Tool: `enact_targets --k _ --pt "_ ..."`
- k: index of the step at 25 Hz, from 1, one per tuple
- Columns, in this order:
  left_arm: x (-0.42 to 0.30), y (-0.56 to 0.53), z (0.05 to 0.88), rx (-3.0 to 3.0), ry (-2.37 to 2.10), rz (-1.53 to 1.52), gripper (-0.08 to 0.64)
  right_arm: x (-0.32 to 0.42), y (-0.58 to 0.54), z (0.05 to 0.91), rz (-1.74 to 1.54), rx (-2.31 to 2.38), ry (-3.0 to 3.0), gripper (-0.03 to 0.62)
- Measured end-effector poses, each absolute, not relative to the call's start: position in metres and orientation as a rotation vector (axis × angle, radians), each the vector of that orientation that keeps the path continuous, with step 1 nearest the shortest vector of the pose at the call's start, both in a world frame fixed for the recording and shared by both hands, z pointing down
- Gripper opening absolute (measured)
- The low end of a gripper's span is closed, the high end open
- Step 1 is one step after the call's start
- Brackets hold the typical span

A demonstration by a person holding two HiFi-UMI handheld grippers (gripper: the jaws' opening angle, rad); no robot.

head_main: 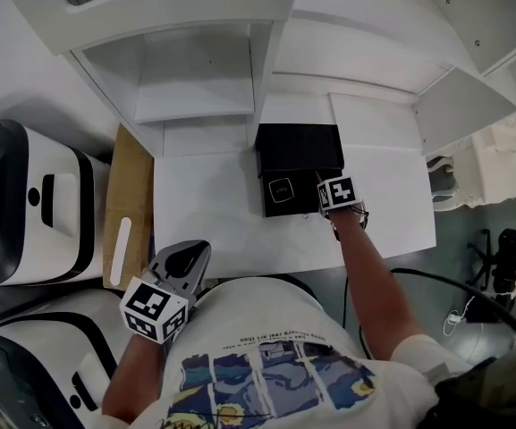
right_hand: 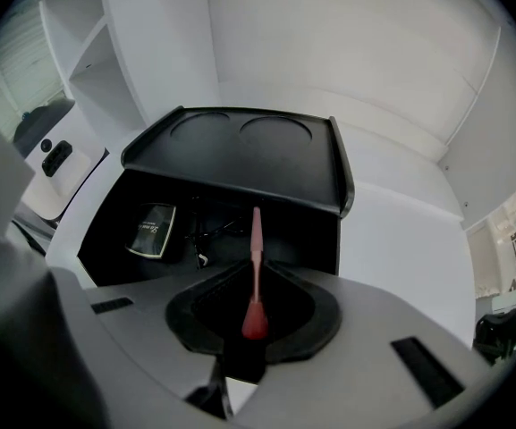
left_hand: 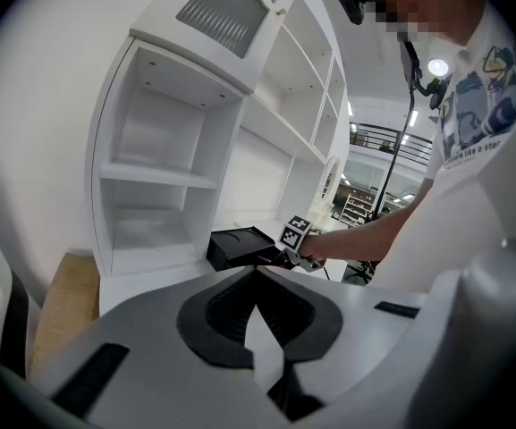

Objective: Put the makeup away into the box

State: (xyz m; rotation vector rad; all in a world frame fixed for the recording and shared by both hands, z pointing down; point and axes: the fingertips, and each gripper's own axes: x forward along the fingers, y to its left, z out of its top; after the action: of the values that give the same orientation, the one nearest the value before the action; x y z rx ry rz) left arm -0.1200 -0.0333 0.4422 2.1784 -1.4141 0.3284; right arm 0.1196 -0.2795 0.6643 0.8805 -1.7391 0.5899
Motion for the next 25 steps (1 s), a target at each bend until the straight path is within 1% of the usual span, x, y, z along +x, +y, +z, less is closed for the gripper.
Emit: enact_targets --k 25 --pt "-0.1215 -0.0241 0.4415 2.168 -1.424 0.324 0.014 0.1209 -0.2816 0.6636 0.620 0.904 -1.761 0.066"
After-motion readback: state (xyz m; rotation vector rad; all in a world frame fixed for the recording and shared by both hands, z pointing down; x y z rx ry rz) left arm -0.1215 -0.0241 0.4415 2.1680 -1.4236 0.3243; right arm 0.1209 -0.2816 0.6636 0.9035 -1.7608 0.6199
